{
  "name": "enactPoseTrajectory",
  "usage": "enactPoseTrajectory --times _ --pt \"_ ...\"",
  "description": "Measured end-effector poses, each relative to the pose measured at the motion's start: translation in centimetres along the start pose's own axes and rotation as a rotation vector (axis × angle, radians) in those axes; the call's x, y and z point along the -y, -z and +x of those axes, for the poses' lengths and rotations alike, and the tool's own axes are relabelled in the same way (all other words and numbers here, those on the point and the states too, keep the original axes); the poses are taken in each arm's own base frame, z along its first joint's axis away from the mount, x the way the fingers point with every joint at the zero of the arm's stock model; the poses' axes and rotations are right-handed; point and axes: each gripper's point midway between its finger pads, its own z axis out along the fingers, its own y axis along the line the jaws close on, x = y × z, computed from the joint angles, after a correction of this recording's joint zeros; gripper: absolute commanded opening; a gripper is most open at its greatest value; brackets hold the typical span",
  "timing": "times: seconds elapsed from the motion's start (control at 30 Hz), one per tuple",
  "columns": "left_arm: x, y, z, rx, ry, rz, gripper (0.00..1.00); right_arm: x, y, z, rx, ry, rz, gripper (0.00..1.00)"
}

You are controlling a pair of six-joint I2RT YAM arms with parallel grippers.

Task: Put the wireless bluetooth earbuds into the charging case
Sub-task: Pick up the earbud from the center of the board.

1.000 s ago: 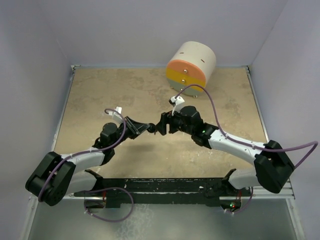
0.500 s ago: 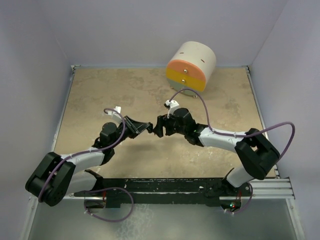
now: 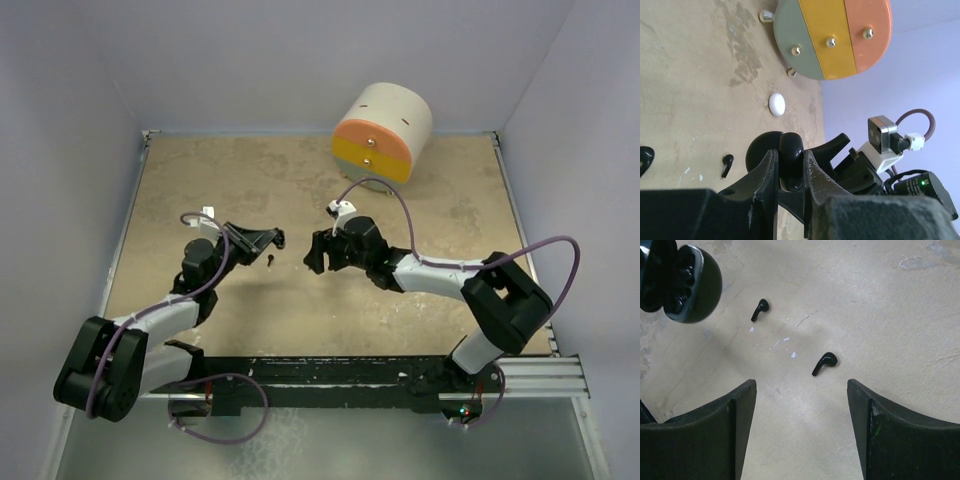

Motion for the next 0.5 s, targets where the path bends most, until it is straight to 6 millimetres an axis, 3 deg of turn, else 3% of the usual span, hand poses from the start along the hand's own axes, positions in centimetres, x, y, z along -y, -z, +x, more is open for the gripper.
enactPoseTrajectory --times 0.17,0.3,0.5 --pt "-0.7 0.3 -2.6 0.051 0.033 -0.009 0.00 -0.1 -0.4 -1.3 0.012 0.009 0.022 0.66" --pt "-0.9 0.8 -5.0 0.099 0.070 0.001 0.00 -1.0 -2.6 -2.9 0.008 0.039 0.026 0.57" --pt "-0.6 1.8 -6.7 0.136 0.116 0.047 0.00 -2.5 -5.9 -2.1 -0.057 0.081 0.020 0.46"
